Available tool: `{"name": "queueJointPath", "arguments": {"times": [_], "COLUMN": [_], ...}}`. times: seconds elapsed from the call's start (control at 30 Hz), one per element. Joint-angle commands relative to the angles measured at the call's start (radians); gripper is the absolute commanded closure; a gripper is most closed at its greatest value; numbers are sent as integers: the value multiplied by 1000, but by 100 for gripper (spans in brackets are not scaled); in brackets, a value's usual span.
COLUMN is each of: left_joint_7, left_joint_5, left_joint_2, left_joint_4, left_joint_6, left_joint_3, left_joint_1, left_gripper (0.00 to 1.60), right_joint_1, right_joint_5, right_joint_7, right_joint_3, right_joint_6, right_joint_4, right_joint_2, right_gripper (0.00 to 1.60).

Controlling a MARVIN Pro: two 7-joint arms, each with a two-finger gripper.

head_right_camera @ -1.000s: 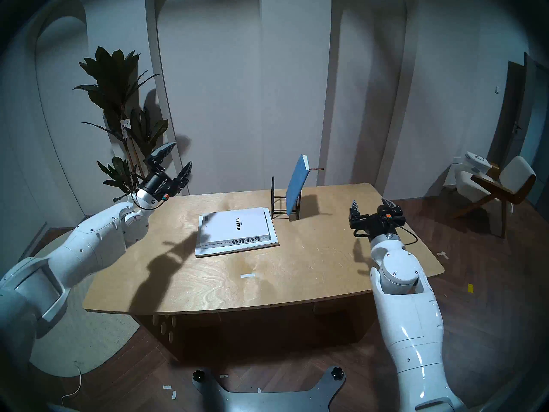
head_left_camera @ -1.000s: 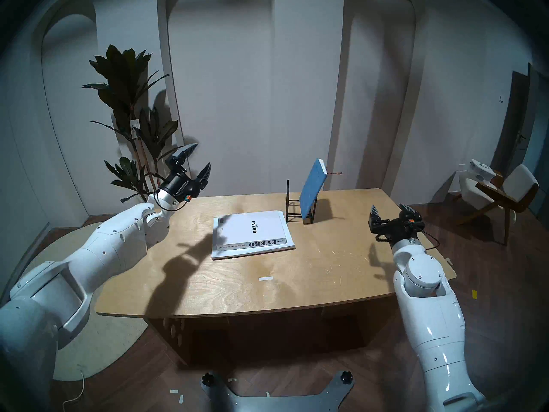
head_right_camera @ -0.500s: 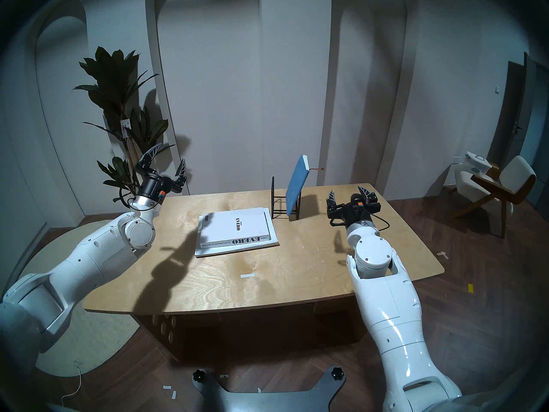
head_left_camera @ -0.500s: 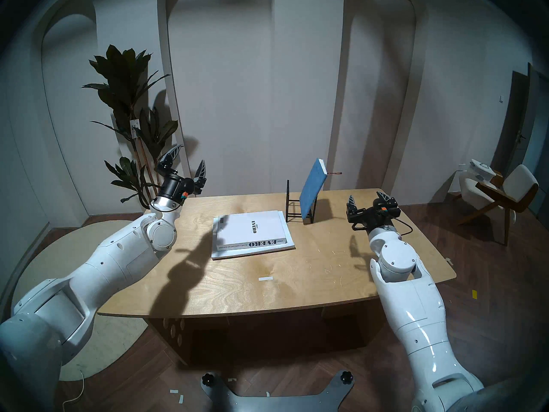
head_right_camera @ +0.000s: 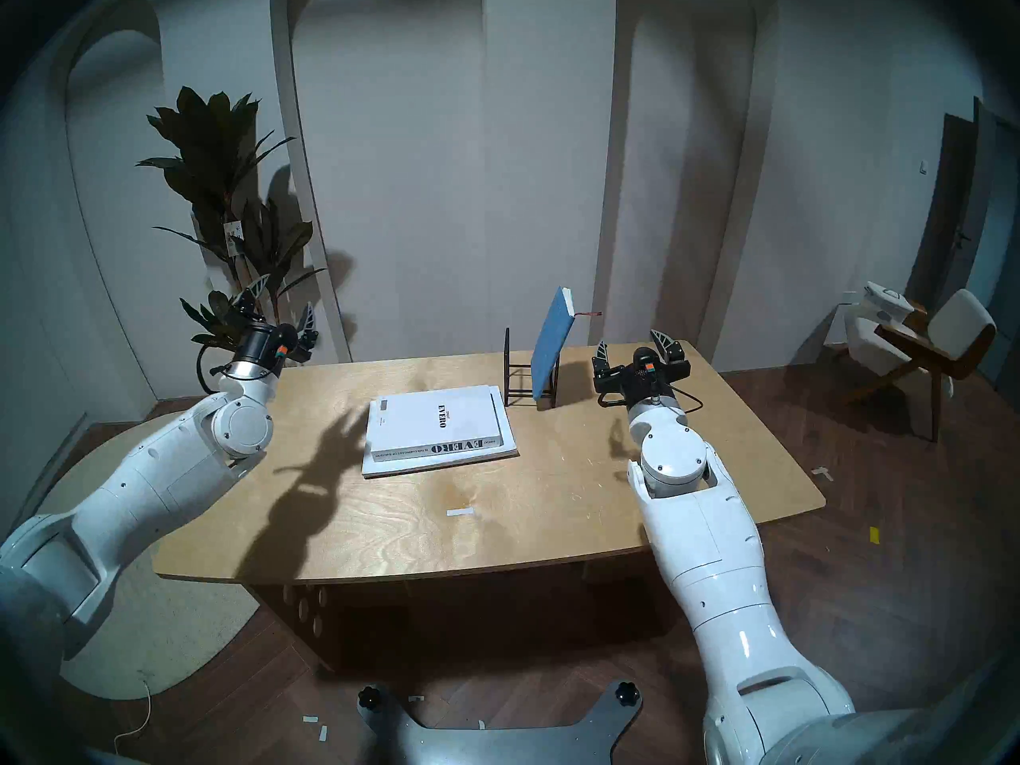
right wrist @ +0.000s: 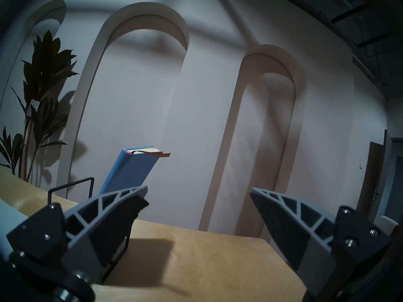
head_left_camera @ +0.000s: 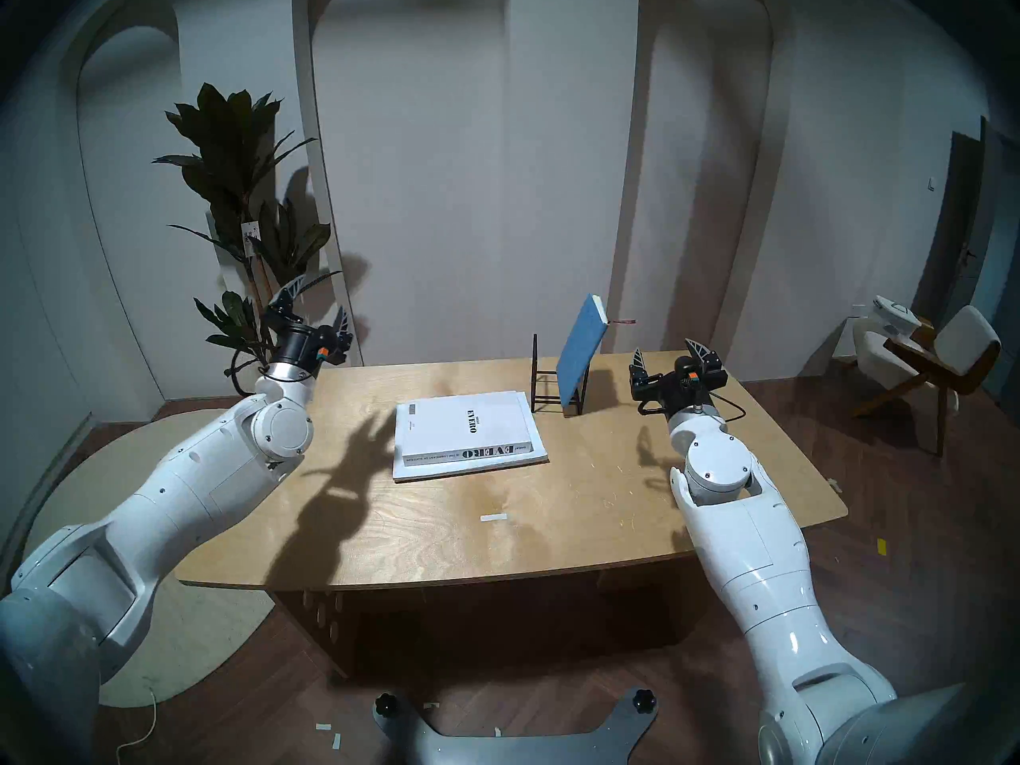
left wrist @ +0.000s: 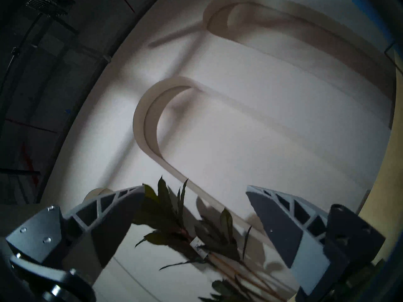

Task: Stack the books into one stack

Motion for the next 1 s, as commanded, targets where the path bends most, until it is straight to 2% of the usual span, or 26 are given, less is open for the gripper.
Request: {"name": "queueJointPath", "arguments": {"times": [0.0,0.13,0.3,0.43,0.7,0.97], "left_joint_7": [-45,-69,-74,-66,-45,-36], "left_joint_5": [-22,-32,-42,-46,-56,-63], "left_joint_2": [51,58,62,67,77,81], "left_joint_4": [-17,-24,-20,-18,-15,-20], "left_joint_6": [82,122,136,137,150,157], "left_joint_3": [-33,-40,-49,-54,-59,-54], "left_joint_1": [-32,-19,-6,2,10,11], "left_gripper": [0,0,0,0,0,0], "right_joint_1": [62,76,130,172,221,280], "right_joint_5": [-11,-21,-41,-52,-53,-64], "right_joint_7": [-12,-6,-11,-32,9,-21], "right_joint_3": [-13,-37,-65,-73,-113,-119], "right_joint_6": [-96,-137,-177,-173,-210,-228], "right_joint_4": [23,75,168,213,278,366], "right_joint_2": [-10,-16,-26,-48,-59,-93], "right_gripper": [0,0,0,0,0,0]}}
